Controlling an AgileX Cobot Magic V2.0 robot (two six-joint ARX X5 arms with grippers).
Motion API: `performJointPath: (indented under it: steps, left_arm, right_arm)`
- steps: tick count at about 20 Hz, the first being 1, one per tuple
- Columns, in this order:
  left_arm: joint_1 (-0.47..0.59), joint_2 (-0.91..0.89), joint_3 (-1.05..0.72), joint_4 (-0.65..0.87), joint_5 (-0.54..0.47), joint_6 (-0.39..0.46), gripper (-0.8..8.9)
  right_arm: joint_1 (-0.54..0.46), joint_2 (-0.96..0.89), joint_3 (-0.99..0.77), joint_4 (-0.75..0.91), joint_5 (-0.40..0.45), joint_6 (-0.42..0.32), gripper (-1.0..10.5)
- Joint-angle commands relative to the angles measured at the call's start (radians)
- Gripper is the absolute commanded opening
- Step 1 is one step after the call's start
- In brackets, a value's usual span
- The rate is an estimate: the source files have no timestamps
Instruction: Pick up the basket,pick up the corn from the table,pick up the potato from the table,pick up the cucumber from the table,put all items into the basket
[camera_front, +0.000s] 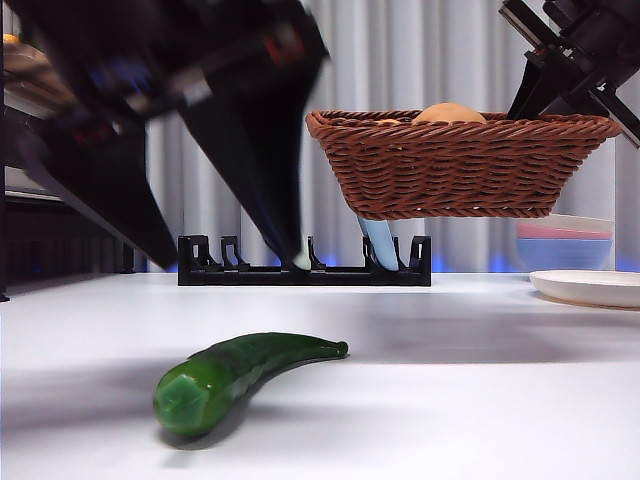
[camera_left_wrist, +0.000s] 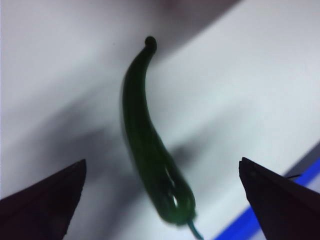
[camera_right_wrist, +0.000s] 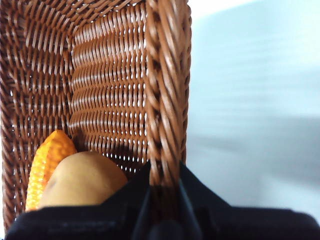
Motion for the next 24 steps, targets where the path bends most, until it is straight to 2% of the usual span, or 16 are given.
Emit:
performJointPath:
  steps: [1, 3, 6, 10, 12, 13, 16, 18, 21, 24]
  left_arm:
    - [0.048, 0.069, -0.007, 0.042, 0.09, 0.055, 5.92]
    - [0.082, 0.129, -0.006, 0.056, 0.135, 0.057, 5.92]
    - [0.102, 0.192, -0.007, 0.069, 0.135, 0.057, 5.77]
    - [0.101, 0.233, -0.007, 0.105, 0.137, 0.059, 1.96]
    - [0.101, 0.246, -0.006, 0.104, 0.135, 0.063, 0.33]
    - [0.102, 0.247, -0.007, 0.106, 0.131, 0.08, -0.11]
    - [0.101, 0.24, -0.006, 0.106, 0.138, 0.109, -0.09]
    - [0.096, 0.189, -0.006, 0.06, 0.188, 0.108, -0.09]
    - [0.04, -0.009, -0.006, -0.076, 0.314, 0.097, -0.09]
    - [-0.012, -0.274, 0.014, -0.114, 0.362, 0.0, -0.09]
  right_arm:
    - [-0.001, 0.003, 0.011, 0.014, -0.017, 0.01, -0.2]
    - [-0.001, 0.003, 0.011, 0.014, -0.017, 0.01, -0.2]
    - [-0.001, 0.003, 0.011, 0.014, -0.017, 0.011, -0.2]
    - [-0.001, 0.003, 0.011, 0.015, -0.016, 0.01, -0.2]
    - [-0.001, 0.003, 0.011, 0.014, -0.016, 0.01, -0.2]
    - [-0.001, 0.003, 0.011, 0.015, -0.016, 0.01, -0.2]
    - [-0.001, 0.003, 0.011, 0.015, -0.013, 0.011, -0.2]
    - [0.0, 0.003, 0.011, 0.014, -0.012, 0.011, -0.2]
    - [0.0, 0.003, 0.011, 0.014, -0.012, 0.01, -0.2]
    - [0.002, 0.003, 0.011, 0.014, -0.012, 0.011, -0.2]
